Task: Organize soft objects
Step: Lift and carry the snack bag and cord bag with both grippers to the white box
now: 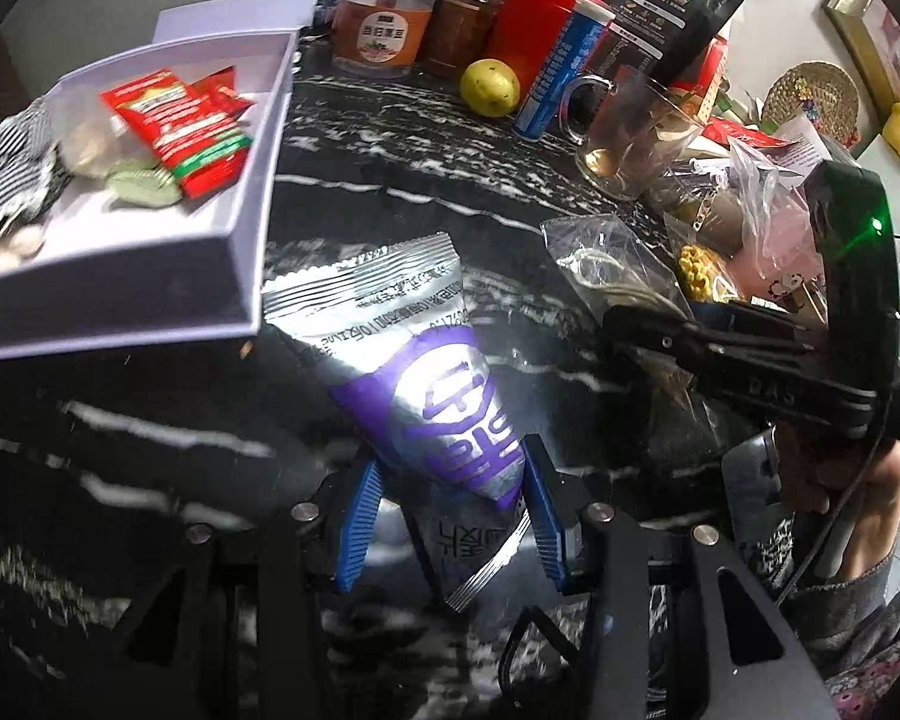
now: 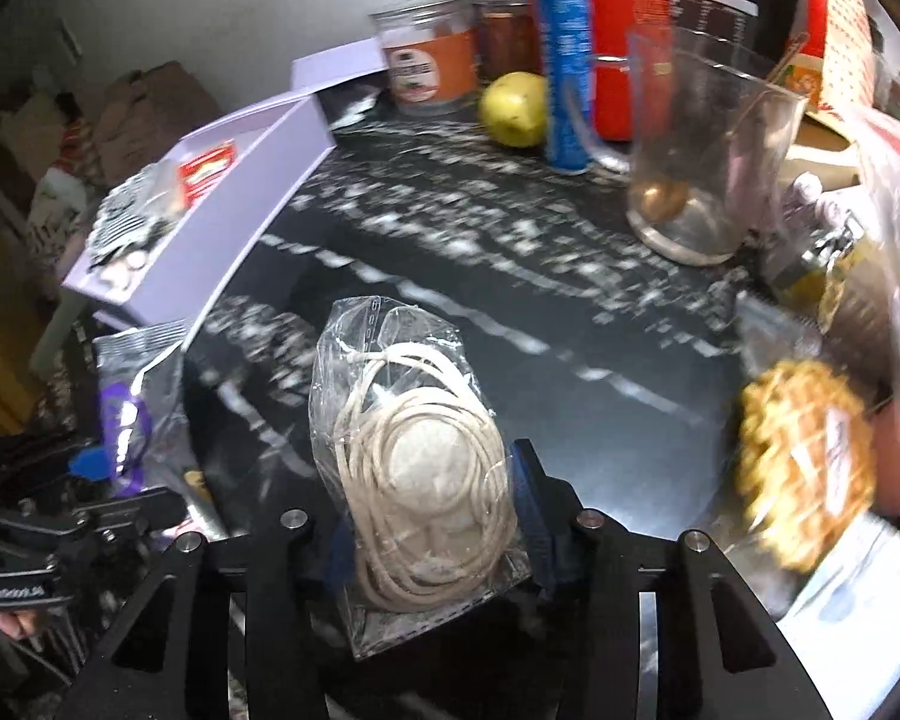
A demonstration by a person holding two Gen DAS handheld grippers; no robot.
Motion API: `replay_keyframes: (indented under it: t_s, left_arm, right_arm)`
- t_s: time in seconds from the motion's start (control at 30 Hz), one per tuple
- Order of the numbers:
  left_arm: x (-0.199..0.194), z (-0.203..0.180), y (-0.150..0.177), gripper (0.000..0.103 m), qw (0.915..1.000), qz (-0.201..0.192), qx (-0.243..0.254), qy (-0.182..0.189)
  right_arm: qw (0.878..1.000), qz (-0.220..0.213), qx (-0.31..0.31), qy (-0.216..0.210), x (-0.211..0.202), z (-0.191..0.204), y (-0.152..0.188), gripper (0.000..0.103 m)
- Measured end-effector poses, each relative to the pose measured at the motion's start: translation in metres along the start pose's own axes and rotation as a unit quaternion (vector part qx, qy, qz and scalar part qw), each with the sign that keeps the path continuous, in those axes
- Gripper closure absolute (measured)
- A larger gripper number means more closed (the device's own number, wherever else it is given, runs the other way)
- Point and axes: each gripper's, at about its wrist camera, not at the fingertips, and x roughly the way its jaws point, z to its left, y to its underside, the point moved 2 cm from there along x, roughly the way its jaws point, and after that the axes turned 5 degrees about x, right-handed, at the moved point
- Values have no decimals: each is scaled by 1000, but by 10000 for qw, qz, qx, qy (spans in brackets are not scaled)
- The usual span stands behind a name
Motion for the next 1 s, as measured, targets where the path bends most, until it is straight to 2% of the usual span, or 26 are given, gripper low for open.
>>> replay_keyframes:
  t_s: [0.4, 0.53, 0.67, 0.87, 1.0]
  left_arm:
    - [-30, 12, 46, 58, 9993, -31, -356, -132]
    - [-34, 17, 55, 58, 9985, -134, -520, -51]
    - [-30, 23, 58, 53, 9969, -217, -748, 99]
    - [-24, 14, 49, 48, 9978, -399, -456, -284]
    - [-21, 13, 47, 46, 9976, -489, -327, -377]
  right_arm:
    - [9980, 169, -486, -375, -4, 56, 35, 59]
    - [9972, 212, -580, -428, -4, 67, 45, 59]
    - [9972, 214, -615, -372, -7, 71, 53, 58]
    - [9977, 203, -571, -305, -11, 70, 60, 58]
    - [9980, 192, -520, -288, -13, 69, 63, 58]
